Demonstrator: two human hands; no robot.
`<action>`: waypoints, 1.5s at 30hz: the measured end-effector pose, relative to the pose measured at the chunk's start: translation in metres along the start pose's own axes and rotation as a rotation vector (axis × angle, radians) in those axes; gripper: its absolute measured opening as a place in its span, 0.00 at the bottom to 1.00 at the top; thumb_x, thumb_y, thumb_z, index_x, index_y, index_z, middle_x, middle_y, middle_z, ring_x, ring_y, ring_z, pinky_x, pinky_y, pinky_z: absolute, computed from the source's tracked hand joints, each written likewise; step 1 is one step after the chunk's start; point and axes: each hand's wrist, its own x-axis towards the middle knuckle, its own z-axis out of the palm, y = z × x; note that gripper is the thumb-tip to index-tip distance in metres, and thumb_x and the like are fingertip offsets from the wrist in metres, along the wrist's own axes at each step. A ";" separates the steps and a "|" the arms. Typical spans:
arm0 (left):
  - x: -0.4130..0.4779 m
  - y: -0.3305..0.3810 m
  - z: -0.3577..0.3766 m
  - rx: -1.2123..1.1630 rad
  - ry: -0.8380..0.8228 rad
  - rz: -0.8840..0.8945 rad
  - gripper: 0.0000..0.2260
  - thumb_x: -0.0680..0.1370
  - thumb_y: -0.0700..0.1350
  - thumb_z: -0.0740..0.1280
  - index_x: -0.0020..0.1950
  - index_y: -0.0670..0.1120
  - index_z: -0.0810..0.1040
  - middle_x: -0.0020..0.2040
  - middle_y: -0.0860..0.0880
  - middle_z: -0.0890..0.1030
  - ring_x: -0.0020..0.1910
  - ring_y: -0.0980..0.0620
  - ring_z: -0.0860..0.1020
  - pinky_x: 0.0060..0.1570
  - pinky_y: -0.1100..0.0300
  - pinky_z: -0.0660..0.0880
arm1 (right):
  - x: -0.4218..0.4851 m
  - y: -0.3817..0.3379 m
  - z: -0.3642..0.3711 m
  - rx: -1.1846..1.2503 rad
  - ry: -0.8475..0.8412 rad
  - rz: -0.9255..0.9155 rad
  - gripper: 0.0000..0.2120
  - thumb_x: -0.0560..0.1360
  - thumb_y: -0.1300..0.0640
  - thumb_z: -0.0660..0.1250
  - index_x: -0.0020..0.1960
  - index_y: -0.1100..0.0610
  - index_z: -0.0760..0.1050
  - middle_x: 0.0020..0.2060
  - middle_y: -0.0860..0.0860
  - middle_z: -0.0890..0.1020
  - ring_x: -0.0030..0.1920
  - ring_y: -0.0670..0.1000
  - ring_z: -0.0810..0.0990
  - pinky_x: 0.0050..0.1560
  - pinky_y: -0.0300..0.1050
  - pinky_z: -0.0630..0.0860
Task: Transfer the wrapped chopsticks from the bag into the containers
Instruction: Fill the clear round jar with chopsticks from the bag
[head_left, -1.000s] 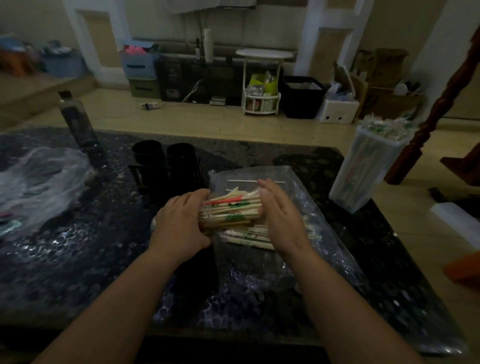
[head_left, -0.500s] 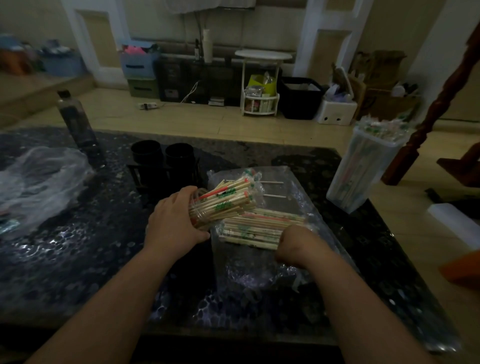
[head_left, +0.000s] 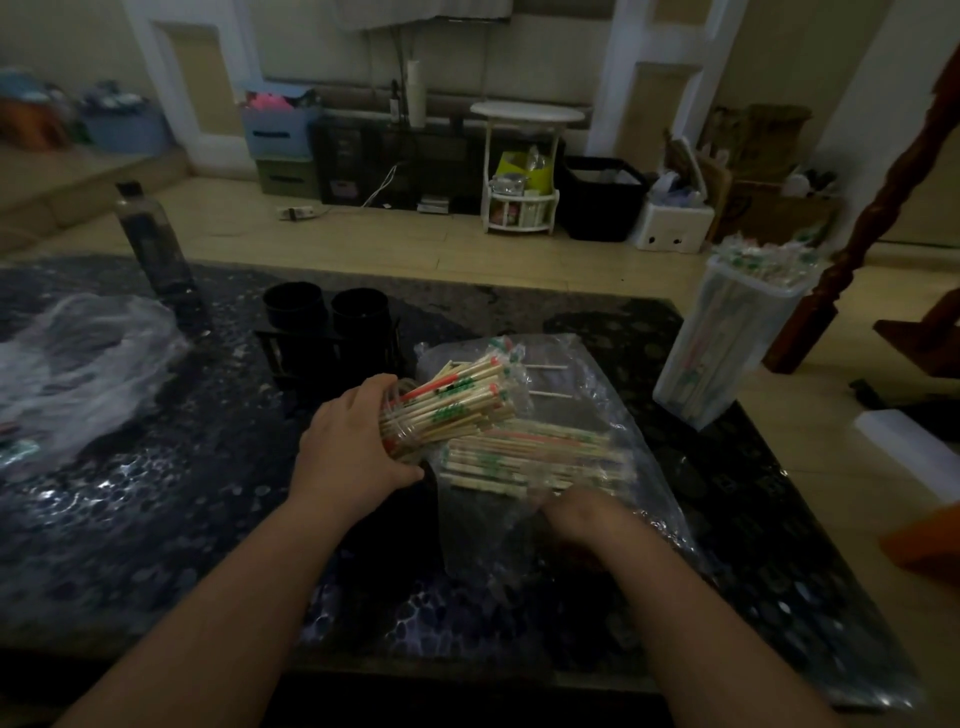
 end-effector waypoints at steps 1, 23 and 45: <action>0.000 0.000 0.000 -0.001 0.000 0.001 0.44 0.59 0.54 0.81 0.70 0.56 0.64 0.63 0.50 0.73 0.61 0.45 0.71 0.60 0.46 0.71 | 0.002 -0.002 0.003 0.049 0.042 -0.051 0.28 0.82 0.40 0.51 0.65 0.61 0.76 0.66 0.60 0.76 0.65 0.59 0.74 0.63 0.47 0.70; 0.004 -0.004 0.005 -0.004 -0.014 -0.007 0.44 0.58 0.56 0.81 0.70 0.58 0.63 0.63 0.51 0.73 0.61 0.46 0.71 0.60 0.44 0.72 | 0.019 -0.004 0.037 -0.232 0.470 -0.378 0.13 0.79 0.53 0.60 0.57 0.56 0.78 0.56 0.56 0.80 0.58 0.60 0.76 0.60 0.50 0.72; 0.004 0.002 0.003 -0.006 -0.030 -0.009 0.45 0.59 0.55 0.81 0.71 0.56 0.64 0.63 0.51 0.74 0.61 0.46 0.71 0.60 0.44 0.71 | 0.005 -0.010 0.024 -0.183 0.392 -0.427 0.10 0.75 0.57 0.64 0.53 0.55 0.82 0.50 0.58 0.81 0.50 0.58 0.80 0.49 0.45 0.75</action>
